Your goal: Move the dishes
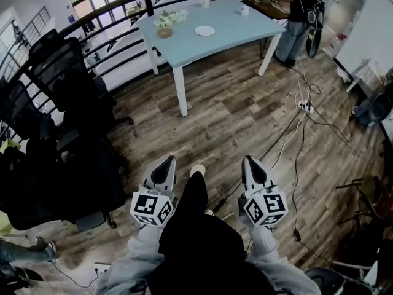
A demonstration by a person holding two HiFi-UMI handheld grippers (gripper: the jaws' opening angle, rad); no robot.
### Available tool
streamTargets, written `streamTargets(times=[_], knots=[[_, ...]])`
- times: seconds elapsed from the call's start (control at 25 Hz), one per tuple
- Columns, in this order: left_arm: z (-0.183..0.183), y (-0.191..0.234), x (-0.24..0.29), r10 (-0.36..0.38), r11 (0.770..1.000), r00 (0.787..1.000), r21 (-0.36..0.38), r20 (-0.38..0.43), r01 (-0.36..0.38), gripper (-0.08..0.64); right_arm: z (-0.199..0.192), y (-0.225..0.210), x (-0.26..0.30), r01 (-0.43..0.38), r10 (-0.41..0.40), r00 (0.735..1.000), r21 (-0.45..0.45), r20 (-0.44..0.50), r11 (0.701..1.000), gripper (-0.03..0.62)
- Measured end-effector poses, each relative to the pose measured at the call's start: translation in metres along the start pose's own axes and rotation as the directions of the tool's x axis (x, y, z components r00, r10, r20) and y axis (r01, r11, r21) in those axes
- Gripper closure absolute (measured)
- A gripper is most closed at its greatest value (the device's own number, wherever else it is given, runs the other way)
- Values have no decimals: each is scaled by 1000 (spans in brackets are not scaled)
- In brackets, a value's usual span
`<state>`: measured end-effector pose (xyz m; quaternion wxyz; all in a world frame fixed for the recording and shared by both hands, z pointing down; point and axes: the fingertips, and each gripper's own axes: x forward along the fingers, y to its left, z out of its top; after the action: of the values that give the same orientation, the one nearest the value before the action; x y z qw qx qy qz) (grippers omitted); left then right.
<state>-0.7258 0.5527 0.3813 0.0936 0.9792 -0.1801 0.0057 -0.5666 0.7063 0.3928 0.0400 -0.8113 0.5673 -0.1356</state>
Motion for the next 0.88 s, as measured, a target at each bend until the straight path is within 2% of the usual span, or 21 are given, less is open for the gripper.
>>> streamTargets(times=[0.36, 0.64, 0.8, 0.88], knots=[[-15, 7, 44, 4, 1000, 1000, 14, -20, -4, 543, -5, -31, 29, 9, -8, 1000, 22, -15, 1000, 586], [-5, 27, 121, -1, 1000, 1000, 6, -8, 1, 543, 13, -65, 91, -7, 8, 1000, 14, -28, 1000, 586], [5, 43, 173, -16, 1000, 1000, 2, -3, 16, 543, 33, -88, 133, -6, 6, 1000, 6, 3, 1000, 582], [12, 50, 199, -21, 1000, 1000, 3, 0, 21, 543, 41, -98, 156, -25, 25, 1000, -1, -5, 1000, 446]])
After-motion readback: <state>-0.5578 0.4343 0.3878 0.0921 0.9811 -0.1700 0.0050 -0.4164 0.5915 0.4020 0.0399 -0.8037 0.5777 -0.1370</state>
